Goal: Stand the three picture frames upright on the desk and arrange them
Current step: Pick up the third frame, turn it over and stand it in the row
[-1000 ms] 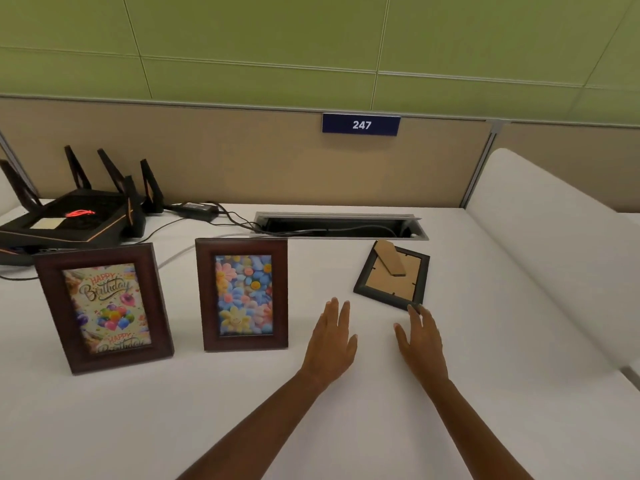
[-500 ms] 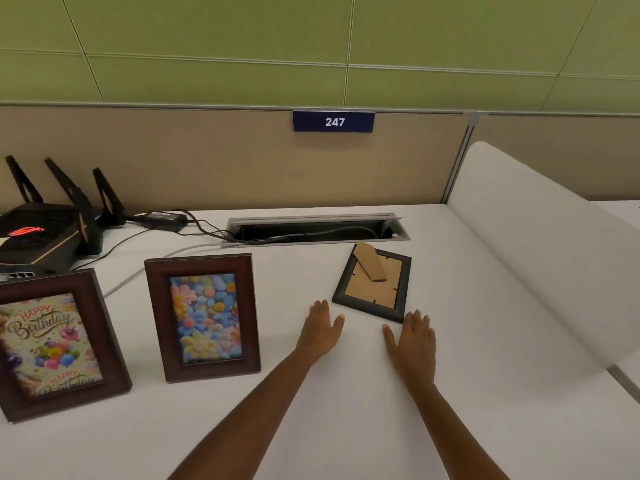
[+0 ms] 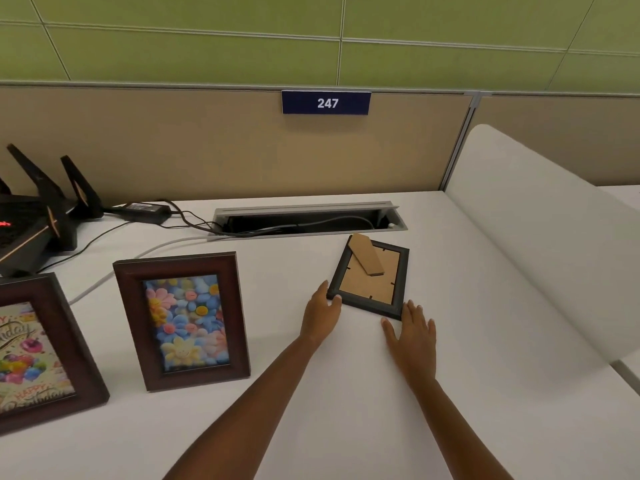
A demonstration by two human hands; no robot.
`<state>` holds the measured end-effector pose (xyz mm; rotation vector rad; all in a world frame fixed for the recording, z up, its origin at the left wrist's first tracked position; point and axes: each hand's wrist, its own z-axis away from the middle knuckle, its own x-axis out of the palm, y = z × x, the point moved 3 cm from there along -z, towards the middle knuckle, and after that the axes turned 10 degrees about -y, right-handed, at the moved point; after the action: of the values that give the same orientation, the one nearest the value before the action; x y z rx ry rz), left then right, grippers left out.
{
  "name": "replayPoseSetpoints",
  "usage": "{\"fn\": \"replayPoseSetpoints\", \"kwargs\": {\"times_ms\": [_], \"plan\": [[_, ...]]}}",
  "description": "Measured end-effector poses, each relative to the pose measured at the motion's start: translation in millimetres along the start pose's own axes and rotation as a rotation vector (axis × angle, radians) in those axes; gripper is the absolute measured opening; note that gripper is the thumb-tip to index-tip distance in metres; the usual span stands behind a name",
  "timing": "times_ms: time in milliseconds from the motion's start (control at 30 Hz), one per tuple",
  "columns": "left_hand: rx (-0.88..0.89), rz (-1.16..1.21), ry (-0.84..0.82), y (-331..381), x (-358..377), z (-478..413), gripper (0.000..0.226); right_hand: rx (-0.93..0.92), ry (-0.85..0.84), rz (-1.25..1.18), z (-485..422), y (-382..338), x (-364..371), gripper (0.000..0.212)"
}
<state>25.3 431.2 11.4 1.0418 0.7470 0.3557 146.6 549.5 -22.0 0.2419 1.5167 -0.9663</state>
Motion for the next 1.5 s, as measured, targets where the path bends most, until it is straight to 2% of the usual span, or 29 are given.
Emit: {"fn": "replayPoseSetpoints", "kwargs": {"times_ms": [267,367,500,600,733,967,1067,1200,1433,1500], "plan": [[-0.021,0.013,0.057,12,-4,-8,0.042,0.017,0.070,-0.263,2,4,-3,0.054],[-0.083,0.136,0.044,13,-3,-9,0.040,0.041,0.131,-0.407,6,6,-5,0.053],[-0.184,0.390,0.048,9,0,-8,0.023,0.021,0.213,-0.534,11,8,-8,0.045],[-0.213,0.520,0.025,12,-2,-5,0.028,0.010,0.231,-0.608,12,9,-10,0.040],[-0.177,0.575,-0.036,29,-6,1,0.029,-0.038,0.250,-0.736,13,11,-20,0.037],[-0.135,0.667,-0.067,51,-6,30,0.022,-0.172,0.283,-0.695,15,14,-47,0.050],[-0.159,0.781,-0.161,56,-8,50,0.007,-0.242,0.321,-0.719,20,14,-55,0.051],[-0.176,0.875,-0.262,59,-14,71,0.011,-0.314,0.389,-0.663,29,16,-67,0.043],[-0.125,1.072,-0.278,63,-35,88,0.012,-0.413,0.415,-0.703,45,-2,-82,0.023],[-0.098,1.084,-0.321,65,-42,91,0.019,-0.447,0.458,-0.710,48,-11,-88,0.018]]}}
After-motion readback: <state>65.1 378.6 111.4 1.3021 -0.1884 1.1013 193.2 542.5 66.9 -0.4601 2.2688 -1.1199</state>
